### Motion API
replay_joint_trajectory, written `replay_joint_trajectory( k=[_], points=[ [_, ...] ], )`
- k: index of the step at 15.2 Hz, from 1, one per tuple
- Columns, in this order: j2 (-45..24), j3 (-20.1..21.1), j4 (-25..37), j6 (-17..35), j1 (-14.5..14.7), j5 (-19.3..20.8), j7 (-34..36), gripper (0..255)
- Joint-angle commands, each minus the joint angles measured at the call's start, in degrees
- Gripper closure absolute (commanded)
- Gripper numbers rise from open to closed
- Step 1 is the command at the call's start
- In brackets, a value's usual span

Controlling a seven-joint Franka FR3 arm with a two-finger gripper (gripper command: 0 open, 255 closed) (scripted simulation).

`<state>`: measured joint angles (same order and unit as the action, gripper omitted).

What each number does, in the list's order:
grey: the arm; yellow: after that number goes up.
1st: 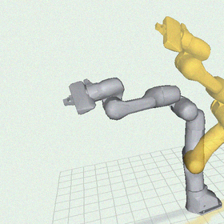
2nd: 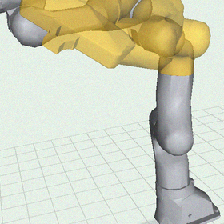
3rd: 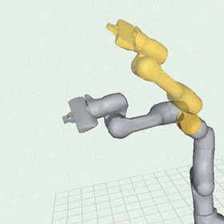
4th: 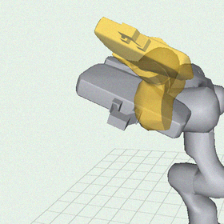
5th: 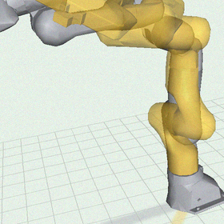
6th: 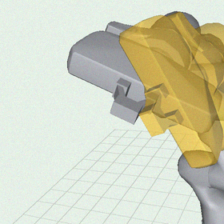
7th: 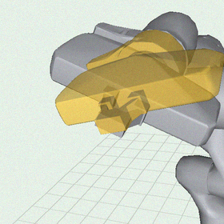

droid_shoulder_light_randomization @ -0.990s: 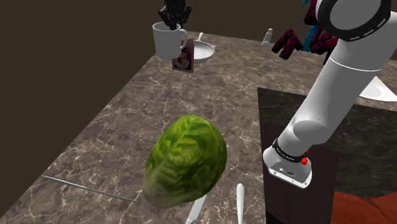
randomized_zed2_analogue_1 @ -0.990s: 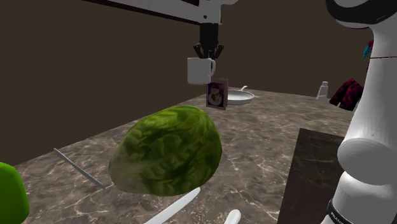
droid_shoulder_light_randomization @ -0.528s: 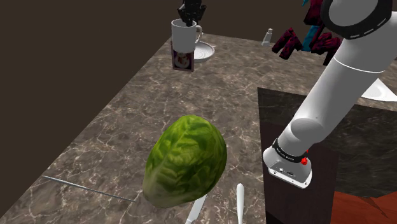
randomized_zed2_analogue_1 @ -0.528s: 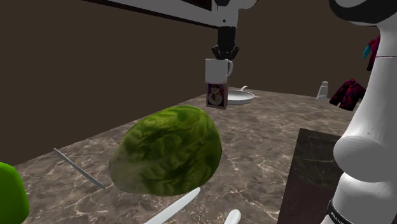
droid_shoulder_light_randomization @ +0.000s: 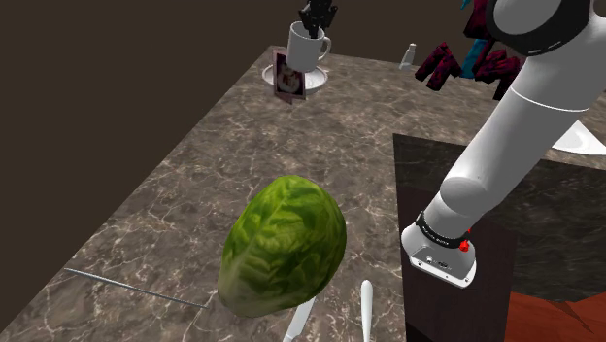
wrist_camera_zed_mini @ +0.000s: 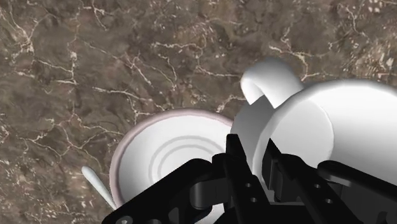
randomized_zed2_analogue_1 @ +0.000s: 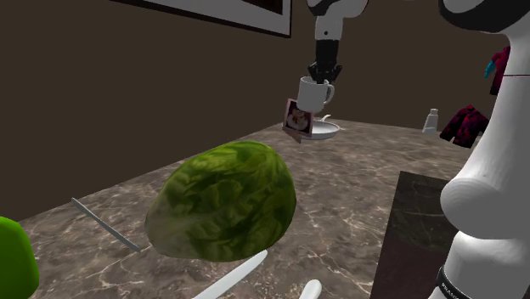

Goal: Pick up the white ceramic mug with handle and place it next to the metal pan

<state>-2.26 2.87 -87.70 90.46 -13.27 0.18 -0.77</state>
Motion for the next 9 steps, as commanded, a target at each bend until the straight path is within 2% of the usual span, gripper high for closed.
replay_joint_trajectory(
  k=[1, 9],
  points=[
    [-1.4, -1.3, 1.4, -0.5, -1.5, 0.0, -2.9, 255],
    [-6.8, -5.9, 7.2, -0.8, -7.2, -0.6, -13.1, 255]
  ],
)
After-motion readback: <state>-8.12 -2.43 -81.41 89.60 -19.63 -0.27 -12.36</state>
